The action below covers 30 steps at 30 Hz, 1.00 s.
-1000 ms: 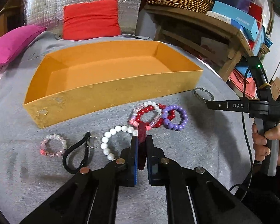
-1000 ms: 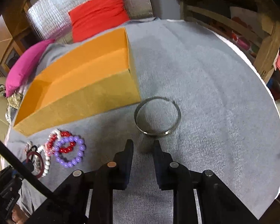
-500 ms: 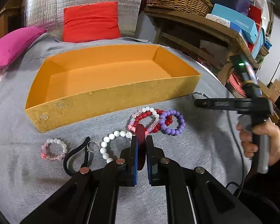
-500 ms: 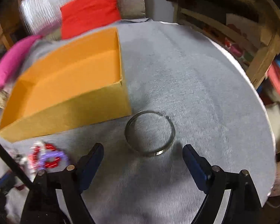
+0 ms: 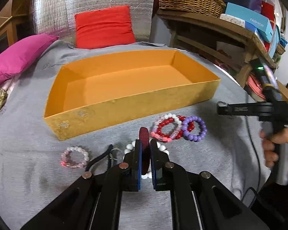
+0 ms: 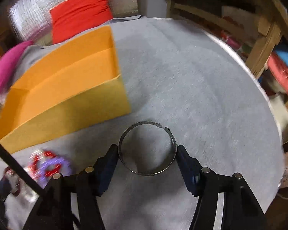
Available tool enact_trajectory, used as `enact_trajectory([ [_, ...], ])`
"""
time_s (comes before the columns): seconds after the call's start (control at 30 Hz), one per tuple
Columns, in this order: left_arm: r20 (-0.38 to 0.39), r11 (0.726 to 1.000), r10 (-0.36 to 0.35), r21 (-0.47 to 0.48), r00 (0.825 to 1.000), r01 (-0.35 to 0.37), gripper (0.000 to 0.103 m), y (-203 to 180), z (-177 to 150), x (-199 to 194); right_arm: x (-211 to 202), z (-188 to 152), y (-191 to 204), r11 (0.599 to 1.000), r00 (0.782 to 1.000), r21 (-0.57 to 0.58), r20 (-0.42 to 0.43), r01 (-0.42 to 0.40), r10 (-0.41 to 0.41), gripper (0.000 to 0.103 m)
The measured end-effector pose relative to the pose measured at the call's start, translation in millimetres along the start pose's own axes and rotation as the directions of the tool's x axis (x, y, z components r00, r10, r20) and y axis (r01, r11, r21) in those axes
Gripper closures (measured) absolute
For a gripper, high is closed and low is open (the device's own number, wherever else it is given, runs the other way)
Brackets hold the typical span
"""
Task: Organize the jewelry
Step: 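Carry both bangles into the orange box and open both tools to release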
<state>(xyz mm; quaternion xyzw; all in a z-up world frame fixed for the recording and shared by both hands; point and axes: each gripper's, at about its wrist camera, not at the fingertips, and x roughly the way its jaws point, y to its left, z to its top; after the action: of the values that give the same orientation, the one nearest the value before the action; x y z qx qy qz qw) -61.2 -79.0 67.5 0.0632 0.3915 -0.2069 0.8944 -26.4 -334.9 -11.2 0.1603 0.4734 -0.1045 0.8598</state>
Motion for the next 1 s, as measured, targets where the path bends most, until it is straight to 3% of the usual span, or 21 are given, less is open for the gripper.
enact_trajectory([
  [0.2,0.009,0.997,0.071,0.008,0.997,-0.071,0.095,1.0,0.2,-1.7,-29.3,-10.4,19.2,0.975,0.977,-0.05,-0.011,-0.215,0.214,0.039],
  [0.37,0.044,0.991,0.135,0.012,0.99,-0.135,0.095,2.7,3.1,-11.4,-51.1,-14.0,37.0,0.916,0.919,-0.08,0.01,-0.393,0.395,0.039],
  [0.5,0.09,0.984,0.177,-0.001,0.98,-0.178,0.095,6.5,14.5,-23.6,-66.0,-9.9,51.1,0.879,0.877,-0.104,0.081,-0.465,0.473,0.039],
  [0.6,0.133,0.975,0.219,-0.008,0.967,-0.22,0.094,11.6,28.9,-28.7,-75.8,-4.0,67.0,0.879,0.865,-0.127,0.162,-0.459,0.475,0.039],
  [0.73,0.17,0.961,0.278,-0.031,0.946,-0.276,0.094,24.1,53.1,-26.3,-81.1,11.6,89.6,0.916,0.877,-0.14,0.267,-0.376,0.4,0.039],
  [0.83,0.169,0.948,0.318,-0.089,0.933,-0.307,0.094,48.1,77.1,-17.8,-75.5,25.8,100.3,0.928,0.878,-0.127,0.298,-0.351,0.373,0.039],
  [0.93,0.132,0.94,0.332,-0.131,0.934,-0.316,0.095,70.1,88.3,-1.0,-57.4,37.8,110.1,0.934,0.894,-0.119,0.271,-0.336,0.356,0.039],
  [1.0,0.072,0.944,0.304,-0.158,0.95,-0.29,0.095,84.0,91.0,19.1,-45.1,42.7,115.8,0.94,0.907,-0.118,0.25,-0.319,0.339,0.039],
])
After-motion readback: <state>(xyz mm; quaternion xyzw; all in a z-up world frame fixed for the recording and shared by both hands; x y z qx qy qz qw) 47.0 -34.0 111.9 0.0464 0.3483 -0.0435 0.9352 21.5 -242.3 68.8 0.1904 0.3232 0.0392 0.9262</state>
